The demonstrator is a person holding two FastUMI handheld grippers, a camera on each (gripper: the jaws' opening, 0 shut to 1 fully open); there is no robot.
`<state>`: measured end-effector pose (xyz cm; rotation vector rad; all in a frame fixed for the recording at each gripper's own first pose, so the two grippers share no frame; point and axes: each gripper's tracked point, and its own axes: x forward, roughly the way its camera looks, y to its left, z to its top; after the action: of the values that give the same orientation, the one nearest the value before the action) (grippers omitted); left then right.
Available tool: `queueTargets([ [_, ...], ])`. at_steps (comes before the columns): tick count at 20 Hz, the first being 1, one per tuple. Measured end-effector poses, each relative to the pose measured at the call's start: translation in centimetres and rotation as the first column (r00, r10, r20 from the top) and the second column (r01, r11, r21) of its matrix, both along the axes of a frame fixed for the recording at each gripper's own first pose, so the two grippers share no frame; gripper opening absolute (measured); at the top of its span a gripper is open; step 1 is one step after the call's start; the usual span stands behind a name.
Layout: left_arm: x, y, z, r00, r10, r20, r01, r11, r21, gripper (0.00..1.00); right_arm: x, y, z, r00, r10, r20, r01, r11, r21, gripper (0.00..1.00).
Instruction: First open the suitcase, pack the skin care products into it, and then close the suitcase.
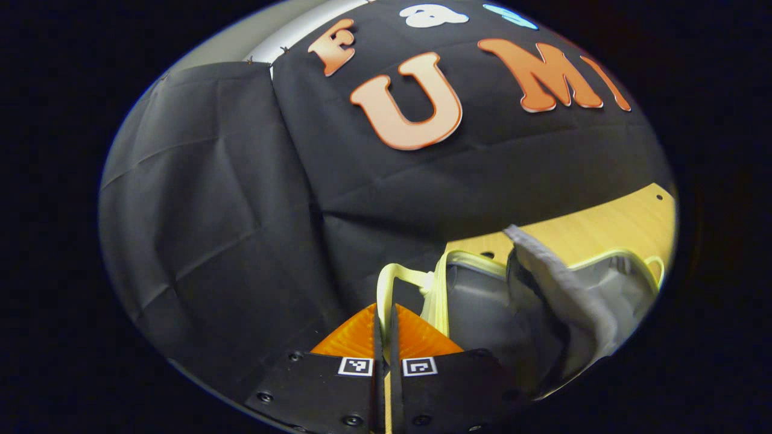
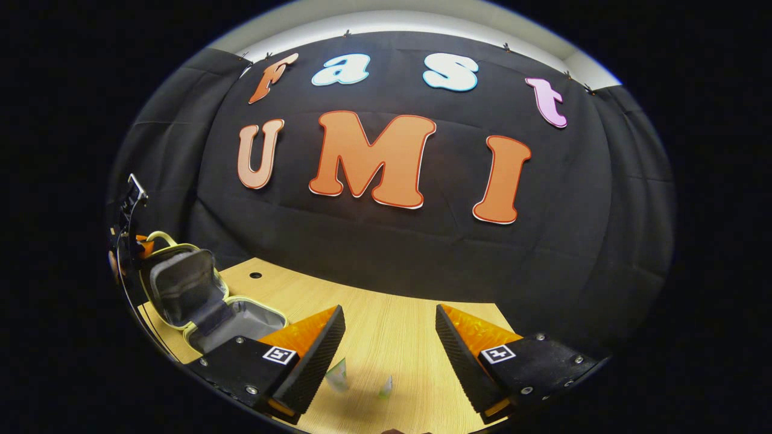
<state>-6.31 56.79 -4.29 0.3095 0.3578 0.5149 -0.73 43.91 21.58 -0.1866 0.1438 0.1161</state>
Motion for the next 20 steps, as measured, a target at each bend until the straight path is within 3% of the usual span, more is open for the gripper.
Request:
queueTargets([
  [5, -2.4, 1.8, -2.2, 0.989, 0.114, -0.093, -0.116, 0.993, -0.012, 0.11, -0.6, -0.7, -1.4, 0.999, 0.007, -0.037, -0.007, 1.0, 0.0, 0.95],
  [7, -3.4, 1.2, -1.7, 0.983, 0.146, -0.108, -0.148, 0.989, -0.008, 0.22, -1.2, -1.7, -2.3, 0.998, 0.003, -0.056, -0.004, 1.0, -0.012, 0.95],
  [8, -3.0, 0.2, -1.9, 0.989, 0.122, -0.086, -0.124, 0.992, -0.017, 0.27, -1.3, -2.0, -2.7, 0.998, 0.002, -0.067, -0.003, 1.0, -0.009, 0.95],
  [10, -1.8, -3.0, -0.5, 0.997, 0.063, -0.045, -0.064, 0.998, -0.02, 0.65, -1.5, -2.6, -3.8, 0.996, 0.005, -0.093, -0.005, 1.0, 0.002, 0.95],
  [11, -1.3, -5.4, 0.4, 1.0, 0.024, -0.018, -0.024, 0.999, -0.026, 0.79, -1.6, -3.0, -4.4, 0.994, 0.009, -0.106, -0.008, 1.0, 0.006, 0.95],
  [13, -0.9, -10.8, 2.5, 0.998, -0.053, 0.036, 0.054, 0.998, -0.026, 0.89, -1.7, -3.7, -5.3, 0.992, 0.02, -0.124, -0.017, 1.0, 0.02, 0.95],
  [16, 0.0, -20.1, 4.1, 0.979, -0.181, 0.091, 0.183, 0.983, -0.022, 0.97, -1.6, -4.9, -6.5, 0.989, 0.045, -0.142, -0.038, 0.998, 0.049, 0.95],
  [20, 1.4, -30.5, 4.7, 0.943, -0.304, 0.135, 0.314, 0.947, -0.061, 0.98, -1.4, -6.2, -7.6, 0.986, 0.075, -0.148, -0.069, 0.996, 0.047, 0.96],
])
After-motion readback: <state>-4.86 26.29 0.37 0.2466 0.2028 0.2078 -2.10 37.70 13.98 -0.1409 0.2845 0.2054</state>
